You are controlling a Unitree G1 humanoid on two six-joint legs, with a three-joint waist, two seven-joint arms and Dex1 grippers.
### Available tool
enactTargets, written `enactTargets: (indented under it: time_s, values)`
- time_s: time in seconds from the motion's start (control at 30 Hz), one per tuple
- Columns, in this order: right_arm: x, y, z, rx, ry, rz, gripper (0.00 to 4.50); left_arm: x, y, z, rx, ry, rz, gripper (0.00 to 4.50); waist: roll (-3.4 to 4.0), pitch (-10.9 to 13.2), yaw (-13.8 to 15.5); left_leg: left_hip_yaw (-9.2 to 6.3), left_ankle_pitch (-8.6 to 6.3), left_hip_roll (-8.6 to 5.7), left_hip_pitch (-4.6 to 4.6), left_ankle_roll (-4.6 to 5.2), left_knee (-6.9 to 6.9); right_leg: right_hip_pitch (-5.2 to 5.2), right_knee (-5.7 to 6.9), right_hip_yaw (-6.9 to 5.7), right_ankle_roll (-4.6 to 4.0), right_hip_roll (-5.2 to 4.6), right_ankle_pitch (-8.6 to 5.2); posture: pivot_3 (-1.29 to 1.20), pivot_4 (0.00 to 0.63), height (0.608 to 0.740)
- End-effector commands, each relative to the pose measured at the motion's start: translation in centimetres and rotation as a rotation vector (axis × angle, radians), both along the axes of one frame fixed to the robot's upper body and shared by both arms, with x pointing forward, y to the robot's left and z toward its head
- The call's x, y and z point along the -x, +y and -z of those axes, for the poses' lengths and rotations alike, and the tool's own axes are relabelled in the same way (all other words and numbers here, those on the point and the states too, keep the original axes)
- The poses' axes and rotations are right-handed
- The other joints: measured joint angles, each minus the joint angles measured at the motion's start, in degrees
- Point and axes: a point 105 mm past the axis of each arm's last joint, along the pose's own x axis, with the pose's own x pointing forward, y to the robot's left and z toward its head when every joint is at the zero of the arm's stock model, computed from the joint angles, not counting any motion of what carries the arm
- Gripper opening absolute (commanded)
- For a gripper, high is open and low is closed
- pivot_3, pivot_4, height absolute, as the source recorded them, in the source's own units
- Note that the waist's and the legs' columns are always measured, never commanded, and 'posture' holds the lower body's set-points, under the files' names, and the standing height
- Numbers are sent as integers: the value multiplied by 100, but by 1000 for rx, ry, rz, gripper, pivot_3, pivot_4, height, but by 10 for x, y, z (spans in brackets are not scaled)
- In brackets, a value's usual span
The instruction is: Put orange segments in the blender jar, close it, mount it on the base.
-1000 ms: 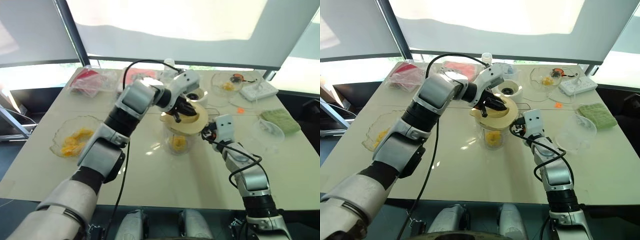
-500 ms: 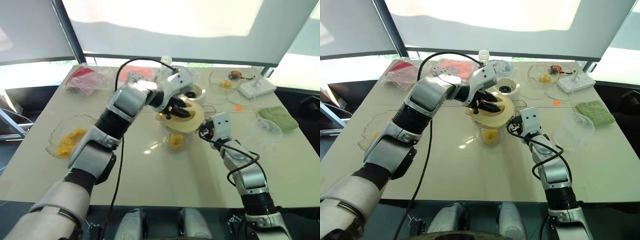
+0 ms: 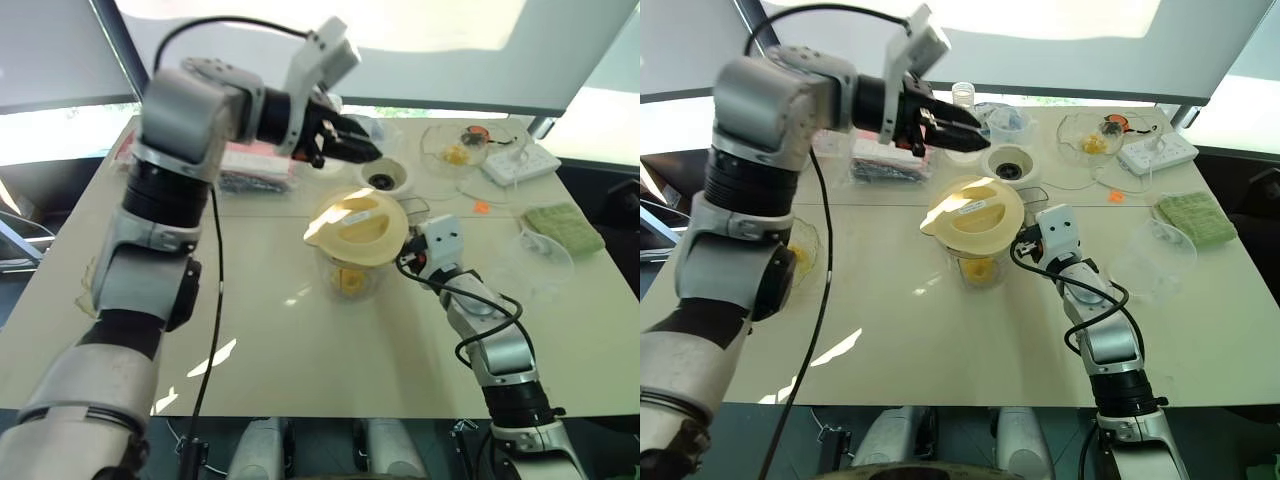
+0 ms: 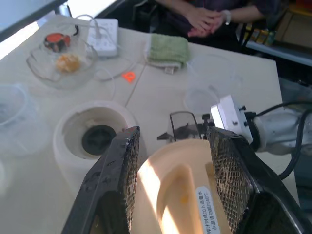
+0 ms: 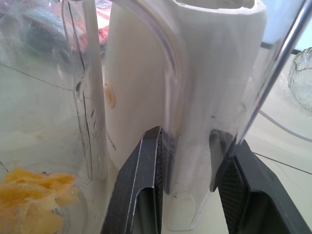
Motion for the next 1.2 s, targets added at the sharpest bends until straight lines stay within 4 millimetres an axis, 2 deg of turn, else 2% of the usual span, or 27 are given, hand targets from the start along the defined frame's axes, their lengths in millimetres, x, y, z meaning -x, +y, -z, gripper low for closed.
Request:
enactTargets:
  time_s: [0.03,0.1,0.27,0.37,0.53,0.7,0.77,0.87,0.97,1.1,1.2]
  values:
    - [2,-11,19,49,76,59,971,-2,22,-22,75,-63,-64,2236,-1,5,-2,1,1,-1,3,0,2,2,2,2,-6,0,-2,0,150,740]
    - [3,-14,15,8,74,79,971,-7,36,-21,101,-110,-111,2236,1,5,-2,2,4,-1,9,-5,3,3,9,6,-6,0,-1,0,150,740]
    - [9,-16,-2,-102,63,97,971,-18,76,12,67,-128,-243,2236,-1,19,18,5,6,1,30,-8,0,12,34,10,11,0,8,0,150,740]
    - [18,-18,-35,-196,7,68,971,-20,106,38,85,-71,-326,2236,1,41,37,5,10,1,23,-16,1,5,40,9,11,-4,8,0,150,740]
    - [39,-24,-85,-181,-59,-46,971,-16,132,70,49,-107,-381,2236,-12,96,46,3,18,-11,-24,-29,14,-34,71,7,14,-20,9,0,150,740]
    - [49,-42,-135,-194,-148,-52,971,1,130,76,100,-141,-338,2236,-38,124,44,2,18,-11,-23,-29,16,-34,71,4,15,-18,9,0,150,740]
    - [48,-48,-156,-207,-190,-42,971,6,129,84,78,-142,-325,2236,-27,136,40,-1,17,-8,-23,-28,33,-34,72,2,14,-16,9,0,150,740]
    - [40,-58,-194,-236,-260,-3,971,8,126,100,35,-130,-325,2236,-13,147,24,1,16,-6,-21,-27,58,-30,87,3,13,-15,9,0,150,740]
    - [28,-65,-218,-267,-297,46,971,11,119,110,20,-132,-318,2236,-12,149,17,2,16,-4,-19,-27,71,-25,88,4,9,-12,11,0,150,740]
    - [8,-70,-237,-290,-327,92,971,19,113,119,16,-132,-312,2236,-15,149,24,6,17,-2,-17,-27,82,-18,89,7,2,-11,13,0,150,740]
    - [-16,-71,-238,-307,-323,119,971,25,109,126,23,-123,-317,2236,-13,150,19,9,16,-4,-20,-26,81,-19,88,9,5,-13,15,0,150,740]
